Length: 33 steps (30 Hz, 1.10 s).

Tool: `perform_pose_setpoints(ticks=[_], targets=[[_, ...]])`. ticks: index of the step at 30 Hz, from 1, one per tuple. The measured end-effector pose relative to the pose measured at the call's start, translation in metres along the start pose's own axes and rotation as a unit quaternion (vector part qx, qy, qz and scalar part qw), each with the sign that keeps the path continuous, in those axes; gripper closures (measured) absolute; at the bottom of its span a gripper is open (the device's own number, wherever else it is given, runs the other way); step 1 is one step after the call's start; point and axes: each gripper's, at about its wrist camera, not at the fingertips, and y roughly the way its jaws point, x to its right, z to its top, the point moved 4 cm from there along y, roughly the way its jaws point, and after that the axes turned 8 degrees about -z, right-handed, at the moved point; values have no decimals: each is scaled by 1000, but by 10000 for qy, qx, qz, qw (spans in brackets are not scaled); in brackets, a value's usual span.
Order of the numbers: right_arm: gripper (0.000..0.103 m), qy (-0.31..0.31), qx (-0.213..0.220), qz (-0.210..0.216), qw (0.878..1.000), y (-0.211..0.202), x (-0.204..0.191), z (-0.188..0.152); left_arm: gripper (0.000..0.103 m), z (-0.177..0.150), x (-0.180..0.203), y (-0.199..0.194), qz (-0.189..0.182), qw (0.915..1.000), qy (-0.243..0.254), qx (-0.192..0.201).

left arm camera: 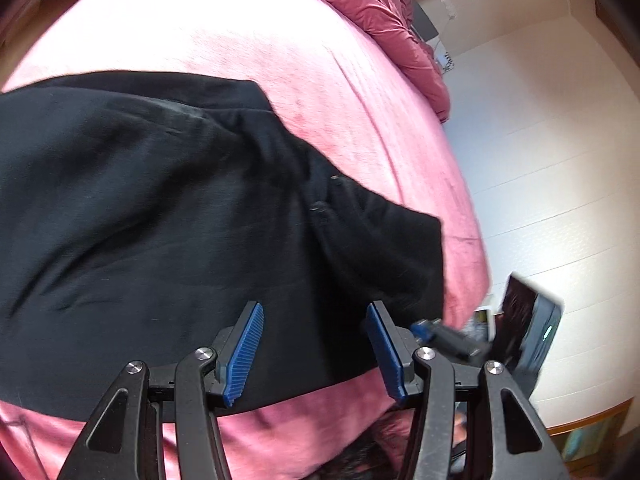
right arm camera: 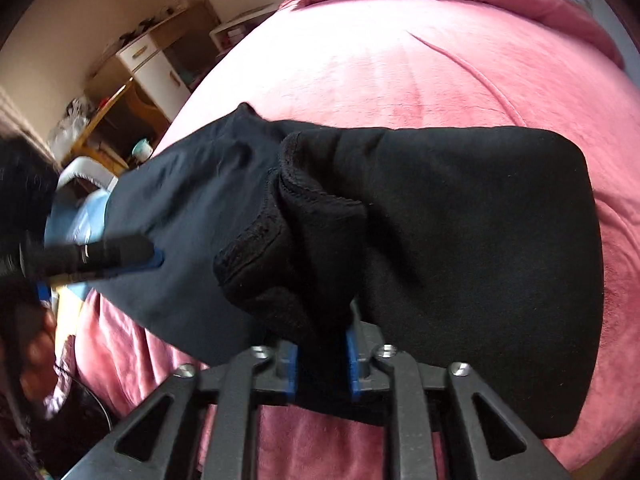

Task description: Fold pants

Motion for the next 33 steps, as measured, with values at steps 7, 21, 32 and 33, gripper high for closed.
perform_pose_setpoints(ticks=[7, 21, 32, 33], targets=[[54, 14, -111, 342, 9994, -28, 9, -38, 41, 14, 8, 30, -420, 9977, -443, -299], [54, 1999, -154, -838, 9761, -86, 153, -114, 89, 22, 27, 100, 43, 9961, -106, -872], [37, 2032, -1, -712, 9765, -52, 126, -91, 92, 55, 111, 34, -900, 9933, 725, -31], [37, 2007, 52, -750, 9768, -51, 123, -86, 92, 55, 115, 31, -941, 9924, 786, -15]])
